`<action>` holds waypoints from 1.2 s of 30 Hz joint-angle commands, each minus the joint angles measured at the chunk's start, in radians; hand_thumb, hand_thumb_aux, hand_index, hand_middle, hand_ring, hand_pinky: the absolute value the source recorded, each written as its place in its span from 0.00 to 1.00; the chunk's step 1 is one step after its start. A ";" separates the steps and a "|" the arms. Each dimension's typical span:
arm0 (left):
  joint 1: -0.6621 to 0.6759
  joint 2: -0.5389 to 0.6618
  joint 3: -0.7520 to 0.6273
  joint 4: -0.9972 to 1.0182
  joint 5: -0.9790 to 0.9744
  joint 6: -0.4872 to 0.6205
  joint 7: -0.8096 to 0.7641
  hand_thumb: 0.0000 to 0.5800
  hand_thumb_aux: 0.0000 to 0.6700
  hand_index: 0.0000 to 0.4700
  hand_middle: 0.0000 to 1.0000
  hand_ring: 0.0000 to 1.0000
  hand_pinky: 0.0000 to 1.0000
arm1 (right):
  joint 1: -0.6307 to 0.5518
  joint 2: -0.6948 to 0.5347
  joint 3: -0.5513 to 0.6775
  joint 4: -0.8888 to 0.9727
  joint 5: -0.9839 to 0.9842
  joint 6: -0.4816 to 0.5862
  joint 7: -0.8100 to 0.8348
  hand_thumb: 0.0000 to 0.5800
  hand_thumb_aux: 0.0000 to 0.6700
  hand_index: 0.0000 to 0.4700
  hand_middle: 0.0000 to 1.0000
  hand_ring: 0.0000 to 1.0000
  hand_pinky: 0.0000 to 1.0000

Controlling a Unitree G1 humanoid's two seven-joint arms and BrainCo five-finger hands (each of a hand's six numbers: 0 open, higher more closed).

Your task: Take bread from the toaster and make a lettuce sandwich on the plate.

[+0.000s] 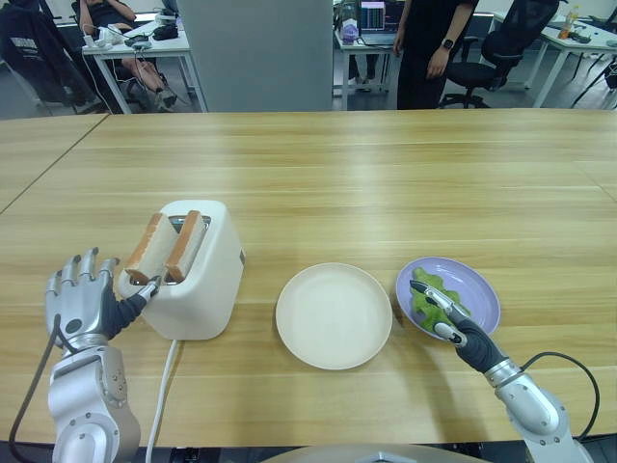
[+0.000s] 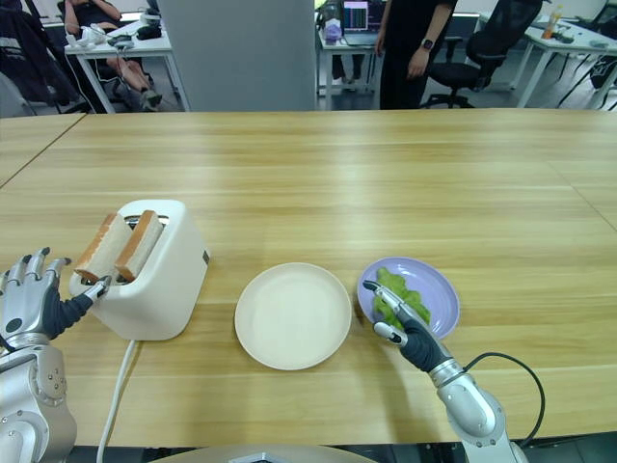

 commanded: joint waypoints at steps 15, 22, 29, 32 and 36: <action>-0.066 -0.067 -0.014 -0.016 -0.081 0.001 0.081 0.73 0.48 0.47 0.00 0.00 0.00 | -0.004 -0.001 -0.016 0.020 0.008 0.004 -0.002 0.00 0.00 0.00 0.00 0.00 0.00; -0.087 -0.100 -0.057 -0.008 -0.098 0.005 0.079 0.00 0.00 0.00 0.00 0.00 0.00 | -0.012 -0.003 -0.016 0.024 0.007 0.004 0.000 0.00 0.00 0.00 0.00 0.00 0.00; -0.073 -0.094 -0.070 -0.003 -0.082 0.020 0.073 0.08 0.04 0.04 0.00 0.00 0.00 | -0.023 -0.012 -0.023 0.032 0.014 0.001 0.007 0.00 0.00 0.00 0.00 0.00 0.00; -0.063 -0.088 -0.069 0.003 -0.072 0.026 0.070 0.34 0.19 0.18 0.00 0.00 0.00 | -0.024 -0.015 -0.031 0.036 0.021 0.000 0.006 0.00 0.00 0.00 0.00 0.00 0.00; -0.044 -0.078 -0.051 -0.003 -0.071 0.035 0.073 0.40 0.23 0.22 0.00 0.00 0.00 | -0.028 -0.020 -0.037 0.043 0.027 -0.003 0.009 0.00 0.00 0.00 0.00 0.00 0.00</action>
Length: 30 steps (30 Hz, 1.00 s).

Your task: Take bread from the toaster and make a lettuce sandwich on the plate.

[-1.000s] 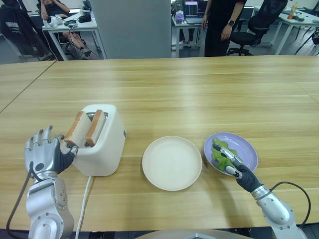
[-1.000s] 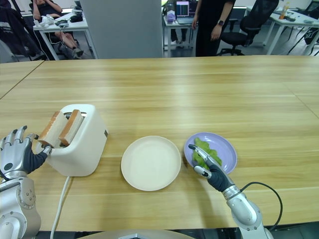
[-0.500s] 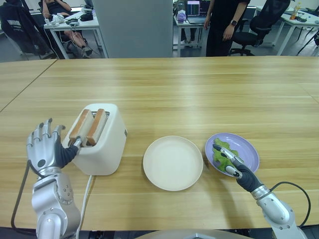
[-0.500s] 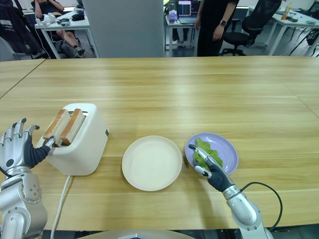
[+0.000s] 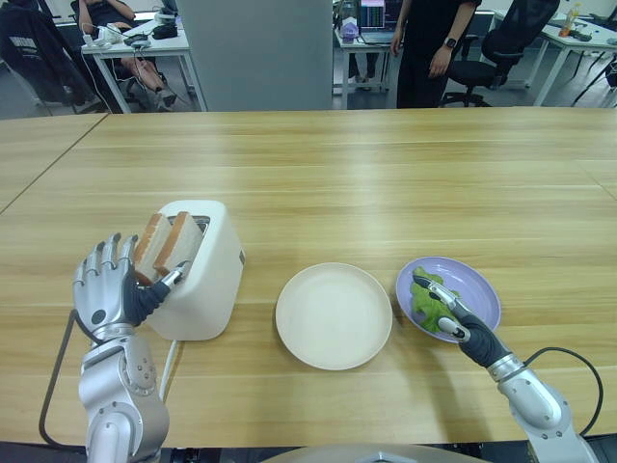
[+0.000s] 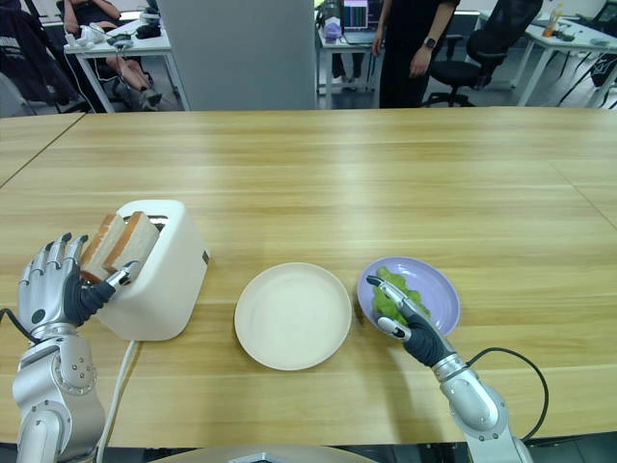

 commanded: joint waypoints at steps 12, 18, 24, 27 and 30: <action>0.040 -0.005 0.114 -0.146 -0.019 0.001 0.032 0.00 0.00 0.00 0.00 0.00 0.00 | -0.003 -0.002 0.000 0.049 0.004 -0.005 0.008 0.00 0.00 0.00 0.00 0.00 0.00; 0.043 0.008 0.134 -0.104 -0.004 -0.001 0.030 0.00 0.00 0.00 0.00 0.00 0.00 | 0.000 -0.003 -0.001 0.048 0.006 -0.003 0.011 0.00 0.00 0.00 0.00 0.00 0.00; 0.058 -0.001 0.099 -0.057 0.065 0.023 0.013 0.00 0.00 0.00 0.00 0.00 0.00 | -0.006 -0.014 -0.015 0.039 0.017 0.000 0.021 0.00 0.00 0.00 0.00 0.00 0.00; 0.048 -0.002 0.067 -0.043 0.114 0.036 0.000 0.00 0.00 0.00 0.00 0.00 0.00 | 0.001 -0.015 -0.021 0.028 0.021 0.002 0.022 0.00 0.00 0.00 0.00 0.00 0.00; 0.031 -0.013 0.039 -0.034 0.150 0.056 -0.013 0.00 0.00 0.00 0.00 0.00 0.00 | 0.008 -0.013 -0.024 0.021 0.024 0.002 0.021 0.00 0.00 0.00 0.00 0.00 0.00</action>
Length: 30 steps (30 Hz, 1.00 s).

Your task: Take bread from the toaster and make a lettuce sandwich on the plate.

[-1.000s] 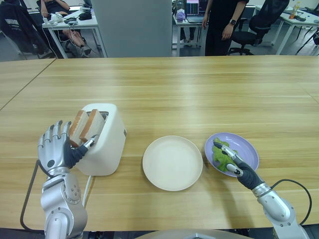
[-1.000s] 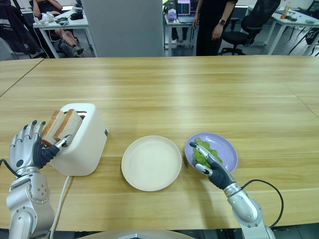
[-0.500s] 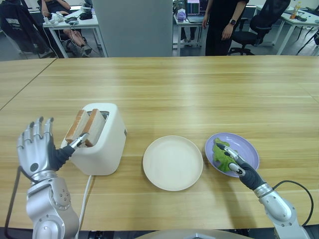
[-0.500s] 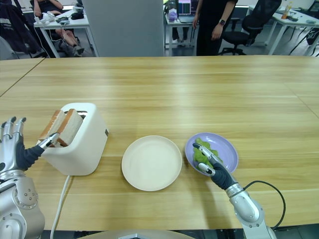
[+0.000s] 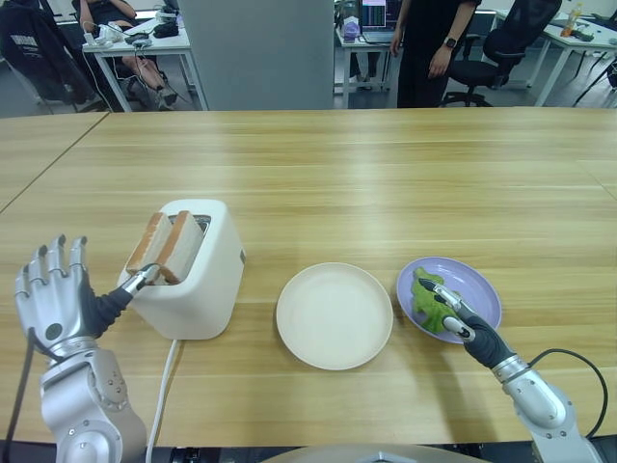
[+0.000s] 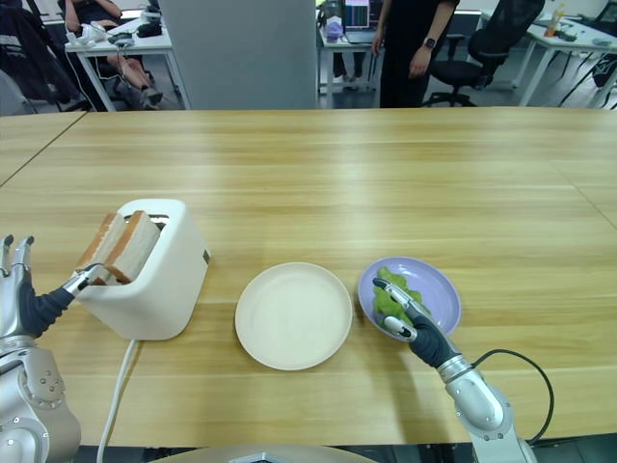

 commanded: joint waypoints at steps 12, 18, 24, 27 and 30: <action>-0.123 0.015 -0.062 0.120 0.067 0.070 -0.088 0.00 0.00 0.00 0.00 0.00 0.00 | 0.038 0.013 -0.038 -0.040 0.042 0.025 -0.001 0.00 0.00 0.00 0.00 0.00 0.00; -0.110 0.028 -0.036 0.093 0.013 0.057 -0.098 0.00 0.00 0.00 0.02 0.02 0.02 | 0.033 0.016 -0.044 -0.039 0.055 0.033 0.004 0.00 0.00 0.00 0.00 0.00 0.00; -0.069 0.068 0.005 0.080 -0.010 0.048 -0.104 0.00 0.00 0.00 0.02 0.02 0.02 | 0.041 0.016 -0.040 -0.046 0.053 0.034 0.004 0.00 0.00 0.00 0.00 0.00 0.00; -0.057 0.071 0.010 0.075 -0.020 0.044 -0.104 0.00 0.00 0.00 0.02 0.02 0.02 | 0.040 0.014 -0.040 -0.045 0.054 0.034 0.007 0.00 0.00 0.00 0.00 0.00 0.00; -0.047 0.070 0.012 0.078 -0.026 0.048 -0.102 0.00 0.00 0.00 0.02 0.02 0.02 | 0.041 0.015 -0.039 -0.045 0.054 0.035 0.007 0.00 0.00 0.00 0.00 0.00 0.00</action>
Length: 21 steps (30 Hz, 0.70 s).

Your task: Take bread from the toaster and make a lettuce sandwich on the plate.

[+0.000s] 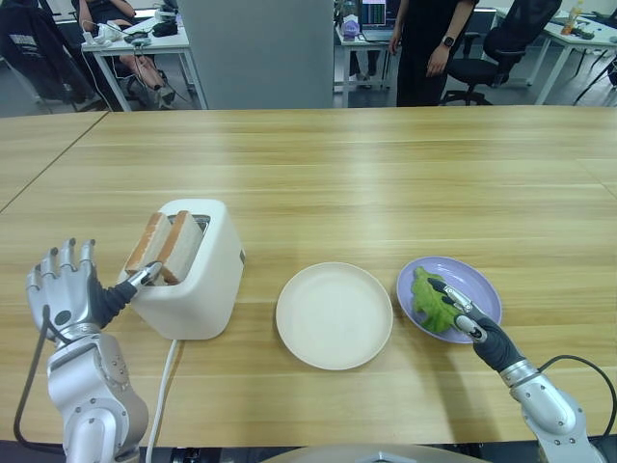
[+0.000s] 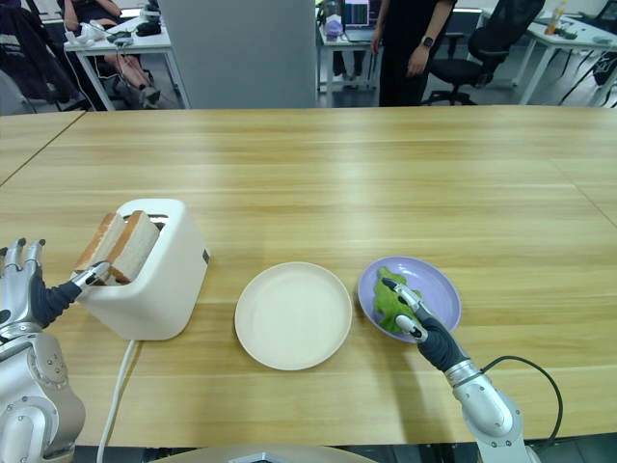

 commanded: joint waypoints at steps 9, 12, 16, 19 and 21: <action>0.009 0.001 -0.048 0.025 0.005 0.013 -0.032 0.76 0.51 0.50 0.04 0.04 0.04 | 0.011 0.002 -0.019 -0.013 0.023 0.017 0.007 0.00 0.00 0.00 0.00 0.00 0.00; -0.021 -0.007 -0.079 0.033 0.026 0.027 -0.042 0.78 0.53 0.52 0.04 0.04 0.04 | 0.008 -0.002 -0.024 -0.010 0.030 0.019 0.008 0.00 0.00 0.00 0.00 0.00 0.00; -0.050 -0.014 -0.109 0.035 0.034 0.033 -0.050 0.87 0.64 0.63 0.05 0.05 0.05 | 0.003 -0.002 -0.035 -0.009 0.041 0.023 0.008 0.00 0.00 0.00 0.00 0.00 0.00; -0.066 -0.020 -0.122 0.030 0.036 0.038 -0.047 0.94 0.75 0.73 0.06 0.06 0.06 | 0.001 0.001 -0.037 -0.002 0.042 0.023 0.005 0.00 0.00 0.00 0.00 0.00 0.00; -0.075 -0.023 -0.122 0.032 0.027 0.036 -0.041 0.65 0.41 0.40 0.06 0.06 0.06 | 0.001 0.004 -0.032 0.003 0.036 0.020 0.001 0.00 0.00 0.00 0.00 0.00 0.00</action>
